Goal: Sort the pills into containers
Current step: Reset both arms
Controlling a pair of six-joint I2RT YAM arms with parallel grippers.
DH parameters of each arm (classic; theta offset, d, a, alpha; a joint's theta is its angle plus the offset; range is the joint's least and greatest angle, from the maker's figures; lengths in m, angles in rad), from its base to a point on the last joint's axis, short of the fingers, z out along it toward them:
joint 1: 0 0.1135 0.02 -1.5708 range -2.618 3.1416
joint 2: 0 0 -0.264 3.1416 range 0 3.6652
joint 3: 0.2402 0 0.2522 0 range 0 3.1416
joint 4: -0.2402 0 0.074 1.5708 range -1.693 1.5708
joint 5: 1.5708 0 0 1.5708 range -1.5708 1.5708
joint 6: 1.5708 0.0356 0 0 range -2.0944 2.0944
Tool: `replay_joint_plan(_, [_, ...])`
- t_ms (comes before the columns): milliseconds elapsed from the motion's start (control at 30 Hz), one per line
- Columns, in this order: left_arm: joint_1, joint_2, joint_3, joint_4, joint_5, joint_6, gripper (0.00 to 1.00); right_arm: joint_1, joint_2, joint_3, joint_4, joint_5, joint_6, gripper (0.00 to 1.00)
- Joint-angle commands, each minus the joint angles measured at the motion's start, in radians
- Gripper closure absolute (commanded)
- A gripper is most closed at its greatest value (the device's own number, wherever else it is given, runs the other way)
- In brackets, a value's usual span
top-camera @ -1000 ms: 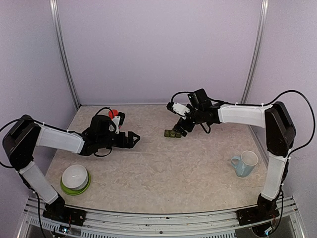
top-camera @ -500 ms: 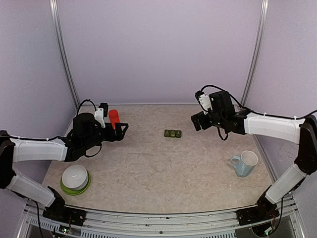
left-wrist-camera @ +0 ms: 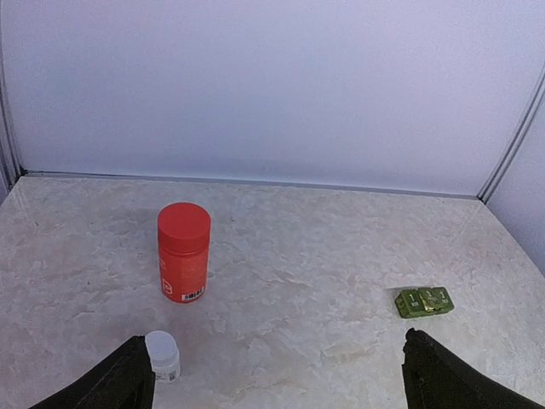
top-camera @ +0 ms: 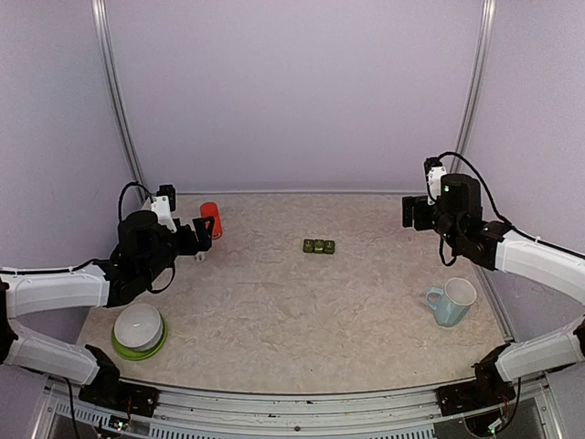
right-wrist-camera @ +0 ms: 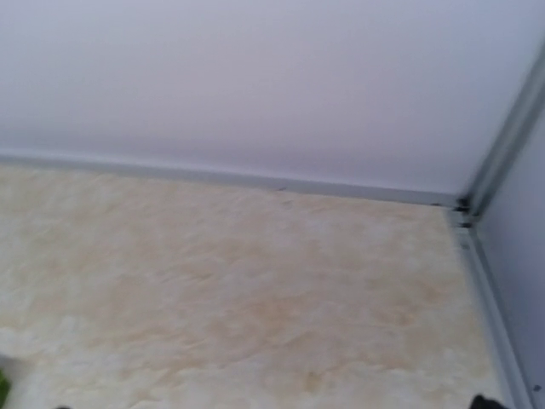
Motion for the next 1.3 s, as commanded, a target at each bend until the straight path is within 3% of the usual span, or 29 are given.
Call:
replay_joint_plan(0, [-0.001,0.000,-0.007,0.007,-0.085,0.016,0.01,-0.025,-0.040,-0.057,0.043,0.093,0.022,0.00])
replay_joint_plan(167, [0.010,0.031,-0.001,0.006,-0.079,0.003,0.01,-0.278,-0.033,-0.089,0.037,-0.185,0.145,0.00])
replay_joint_plan(300, [0.032,0.038,0.001,0.003,-0.088,0.007,0.01,-0.359,-0.089,-0.123,0.060,-0.209,0.135,0.00])
replay_joint_plan(633, [0.288,0.045,0.029,0.040,0.205,-0.044,0.01,-0.340,-0.145,-0.126,0.029,-0.193,0.063,0.00])
replay_joint_plan(867, [0.370,0.034,0.083,0.004,0.186,0.009,0.01,-0.230,-0.112,-0.111,0.052,-0.055,-0.005,0.00])
replay_joint_plan(1267, [0.380,-0.042,0.064,-0.011,0.143,0.039,0.01,-0.216,-0.154,-0.137,0.100,-0.056,-0.007,0.00])
